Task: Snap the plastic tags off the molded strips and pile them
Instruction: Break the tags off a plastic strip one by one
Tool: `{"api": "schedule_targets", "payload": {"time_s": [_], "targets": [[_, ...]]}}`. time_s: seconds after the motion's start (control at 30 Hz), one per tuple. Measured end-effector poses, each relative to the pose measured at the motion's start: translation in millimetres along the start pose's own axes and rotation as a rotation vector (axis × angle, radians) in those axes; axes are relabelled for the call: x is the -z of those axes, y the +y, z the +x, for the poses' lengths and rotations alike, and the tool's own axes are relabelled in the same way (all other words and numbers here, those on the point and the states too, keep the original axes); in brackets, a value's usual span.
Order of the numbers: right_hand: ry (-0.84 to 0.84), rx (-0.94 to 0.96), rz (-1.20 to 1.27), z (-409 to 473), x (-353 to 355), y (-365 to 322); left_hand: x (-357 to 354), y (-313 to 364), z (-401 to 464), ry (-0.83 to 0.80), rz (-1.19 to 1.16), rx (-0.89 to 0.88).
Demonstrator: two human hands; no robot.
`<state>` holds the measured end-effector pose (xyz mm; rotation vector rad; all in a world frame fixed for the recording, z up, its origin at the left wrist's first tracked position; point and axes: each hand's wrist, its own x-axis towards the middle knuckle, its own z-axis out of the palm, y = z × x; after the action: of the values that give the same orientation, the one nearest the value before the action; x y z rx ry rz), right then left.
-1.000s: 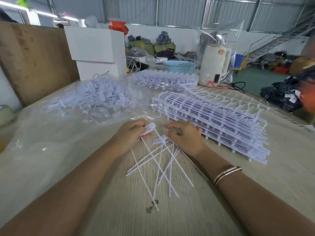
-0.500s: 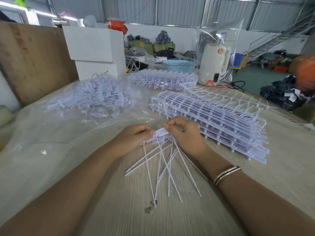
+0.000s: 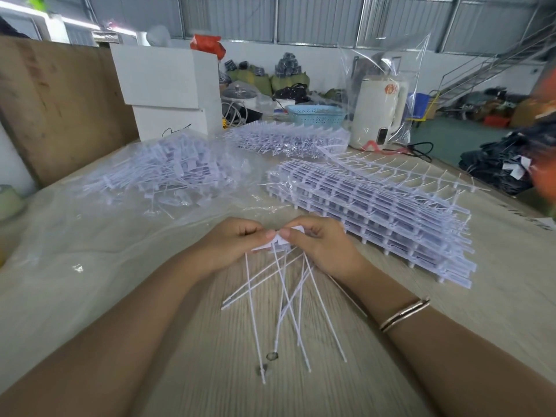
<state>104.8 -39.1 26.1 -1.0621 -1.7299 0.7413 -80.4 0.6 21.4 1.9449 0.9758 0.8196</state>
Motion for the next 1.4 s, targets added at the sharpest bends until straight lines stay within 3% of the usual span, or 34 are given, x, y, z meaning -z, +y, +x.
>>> {"api": "schedule_targets", "payload": {"time_s": [0.2, 0.5, 0.8, 1.1, 1.23, 1.3, 1.4], "targets": [[0.121, 0.021, 0.224, 1.1, -4.8, -1.7, -7.8, 5.9, -0.2, 0.078, -0.157, -0.067], [0.243, 0.031, 0.345, 1.6, -9.3, -4.2, -18.1, 5.7, 4.4, 0.071, -0.400, -0.112], [0.228, -0.058, 0.517, 2.4, -8.0, -6.3, -20.5, 4.7, 8.1, 0.028, -0.549, -0.100], [0.098, -0.144, 0.724, 2.6, -6.3, -4.3, -22.4, 9.2, 6.9, -0.003, -0.647, -0.110], [0.242, -0.133, 0.857, 5.2, 5.0, -5.7, -13.8, 12.8, 6.7, 0.024, -0.867, -0.087], [0.338, -0.138, 0.793, 6.0, 14.4, -2.2, -1.2, 10.1, 6.2, 0.088, -0.913, -0.080], [0.333, -0.211, 0.604, 3.5, 19.5, 2.9, 8.8, 5.9, 5.6, 0.119, -0.819, -0.053]]}}
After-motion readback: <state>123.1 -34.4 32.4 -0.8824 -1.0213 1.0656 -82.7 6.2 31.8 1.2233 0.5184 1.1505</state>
